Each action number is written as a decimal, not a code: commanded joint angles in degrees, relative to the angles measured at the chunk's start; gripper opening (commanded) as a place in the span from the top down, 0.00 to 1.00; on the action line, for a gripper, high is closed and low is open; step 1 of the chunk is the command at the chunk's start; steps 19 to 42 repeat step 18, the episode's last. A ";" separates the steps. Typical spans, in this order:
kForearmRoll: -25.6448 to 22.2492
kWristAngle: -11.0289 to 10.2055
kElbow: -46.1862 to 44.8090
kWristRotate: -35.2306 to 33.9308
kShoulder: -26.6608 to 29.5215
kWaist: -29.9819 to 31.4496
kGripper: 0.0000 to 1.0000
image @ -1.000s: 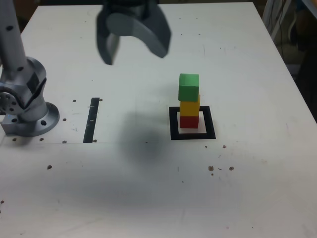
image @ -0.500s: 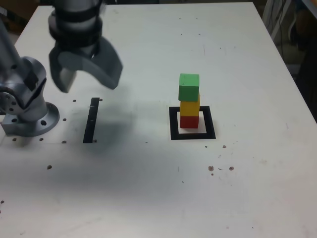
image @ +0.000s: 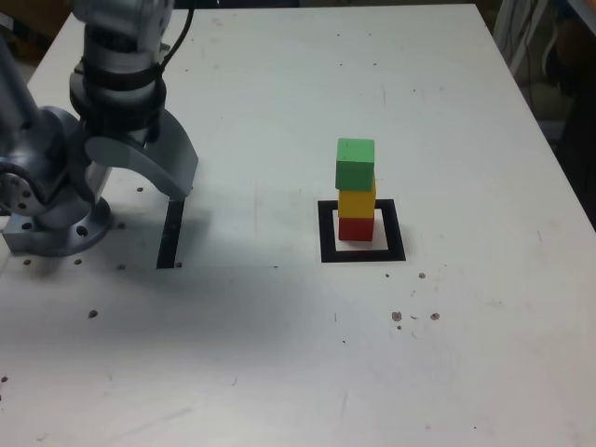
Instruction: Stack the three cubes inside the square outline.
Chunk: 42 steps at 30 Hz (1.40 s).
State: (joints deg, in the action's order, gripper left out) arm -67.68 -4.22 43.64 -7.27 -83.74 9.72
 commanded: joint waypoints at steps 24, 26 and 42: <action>1.83 0.25 0.05 -0.64 -1.30 -0.05 0.01; 1.83 0.25 0.05 -0.64 -1.30 -0.05 0.01; 1.83 0.25 0.05 -0.64 -1.30 -0.05 0.01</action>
